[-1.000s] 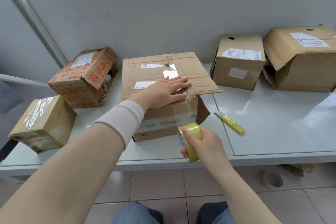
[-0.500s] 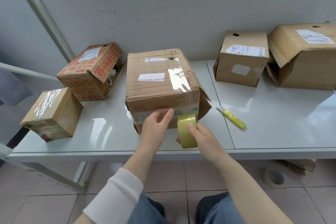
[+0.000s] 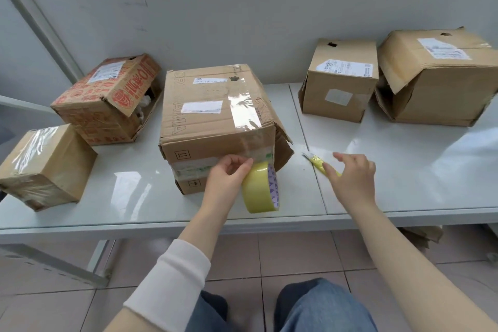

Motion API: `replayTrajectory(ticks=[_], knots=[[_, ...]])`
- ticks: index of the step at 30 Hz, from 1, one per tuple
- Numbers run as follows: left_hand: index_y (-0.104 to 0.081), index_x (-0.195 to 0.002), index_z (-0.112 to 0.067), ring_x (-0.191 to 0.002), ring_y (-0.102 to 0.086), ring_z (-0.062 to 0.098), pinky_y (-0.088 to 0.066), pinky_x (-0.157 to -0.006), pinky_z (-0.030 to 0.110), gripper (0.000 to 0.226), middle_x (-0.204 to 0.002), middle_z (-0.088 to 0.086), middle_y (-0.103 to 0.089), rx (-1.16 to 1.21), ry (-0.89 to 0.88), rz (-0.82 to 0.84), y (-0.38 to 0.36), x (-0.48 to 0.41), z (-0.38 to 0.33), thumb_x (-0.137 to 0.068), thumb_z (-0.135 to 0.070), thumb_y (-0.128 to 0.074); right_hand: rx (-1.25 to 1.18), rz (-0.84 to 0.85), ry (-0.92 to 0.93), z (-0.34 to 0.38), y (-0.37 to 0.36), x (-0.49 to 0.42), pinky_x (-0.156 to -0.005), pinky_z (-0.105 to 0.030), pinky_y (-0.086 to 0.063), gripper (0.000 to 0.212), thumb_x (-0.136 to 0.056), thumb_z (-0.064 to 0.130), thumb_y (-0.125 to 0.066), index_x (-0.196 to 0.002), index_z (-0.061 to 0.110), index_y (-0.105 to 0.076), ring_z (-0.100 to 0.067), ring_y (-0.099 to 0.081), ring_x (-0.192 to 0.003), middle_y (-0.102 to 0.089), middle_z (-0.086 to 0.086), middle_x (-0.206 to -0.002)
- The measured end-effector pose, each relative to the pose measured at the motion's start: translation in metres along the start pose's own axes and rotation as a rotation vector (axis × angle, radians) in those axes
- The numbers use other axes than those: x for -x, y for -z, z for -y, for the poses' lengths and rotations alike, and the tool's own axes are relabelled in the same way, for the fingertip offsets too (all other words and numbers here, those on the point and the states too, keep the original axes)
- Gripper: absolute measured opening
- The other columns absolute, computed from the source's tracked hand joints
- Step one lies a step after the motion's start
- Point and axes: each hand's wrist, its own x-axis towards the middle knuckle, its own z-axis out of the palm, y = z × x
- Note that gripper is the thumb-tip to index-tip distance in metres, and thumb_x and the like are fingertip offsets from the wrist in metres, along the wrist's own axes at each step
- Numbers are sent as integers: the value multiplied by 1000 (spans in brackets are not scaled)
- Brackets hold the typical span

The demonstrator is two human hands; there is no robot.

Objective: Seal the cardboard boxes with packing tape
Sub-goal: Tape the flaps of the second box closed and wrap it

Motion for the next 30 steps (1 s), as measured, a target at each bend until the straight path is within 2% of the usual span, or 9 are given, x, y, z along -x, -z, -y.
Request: replayTrajectory(ticks=[2, 6, 10, 14, 16, 19, 23, 26, 30], knots=[[-59, -78, -17, -74, -53, 8, -40, -69, 21, 12, -82, 2, -63, -2, -8, -20, -4, 0, 1, -89, -19, -62, 140, 110, -47, -12, -6, -14, -96, -33, -33, 46, -91, 35, -55, -129, 9, -54, -31, -32, -119, -47, -14, -124], [-63, -90, -22, -81, -58, 4, -44, -71, 15, 6, -87, -5, -64, 21, -23, -34, -6, 0, 3, -90, -17, -62, 153, 150, -43, -19, -22, -21, -93, -28, -29, 34, -89, 29, -59, -117, 10, -59, -31, -33, -116, -48, -13, -120], [-63, -80, -18, -75, -53, 8, -41, -69, 19, 9, -80, -3, -62, 8, 4, -16, -5, -1, 3, -90, -19, -62, -62, 110, -95, -15, -22, -22, -79, -29, -33, 14, -91, 9, -52, -105, 6, -54, -28, -45, -101, -56, -14, -109], [-66, -82, -11, -74, -54, 11, -40, -73, 26, 16, -83, 2, -65, 50, 66, -10, -6, 0, 2, -90, -25, -62, -425, 120, -111, 2, 4, -11, -62, -27, -44, 11, -94, 7, -47, -104, 12, -44, -18, -56, -75, -62, -11, -105], [-66, -82, -13, -74, -55, 11, -41, -73, 26, 19, -84, 3, -66, 59, 75, -17, -7, 0, 2, -91, -28, -61, -559, 62, -27, 17, 24, -3, -60, -22, -42, 15, -95, 14, -50, -109, 17, -46, -9, -52, -68, -66, -3, -98], [-66, -82, -9, -76, -54, 14, -41, -74, 29, 24, -86, 9, -67, 45, 54, -46, -10, 0, 3, -91, -31, -61, -557, 10, 236, 43, 51, 8, -60, -13, -39, 17, -94, 26, -53, -110, 24, -58, -2, -51, -68, -63, 10, -85], [-63, -81, -8, -71, -50, 13, -37, -68, 28, 26, -76, 2, -60, 18, 32, -110, -15, 3, 4, -91, -32, -60, -155, -59, 752, 72, 59, 15, -49, -15, -36, 20, -89, 32, -56, -99, 21, -70, -9, -47, -61, -60, 5, -87], [-62, -83, -2, -70, -47, 14, -36, -65, 27, 30, -75, 5, -58, 30, 3, -126, -17, 4, 4, -92, -30, -58, 20, -87, 858, 83, 50, 15, -44, -12, -24, 29, -87, 39, -47, -94, 24, -72, -9, -44, -54, -62, 5, -82], [-58, -75, -9, -62, -42, 9, -33, -56, 18, 25, -68, 0, -52, 36, -4, -131, -18, 6, 3, -93, -26, -59, 89, -148, 899, 90, 39, 12, -45, -19, -33, 20, -85, 30, -55, -90, 23, -74, -21, -59, -58, -64, 3, -80]])
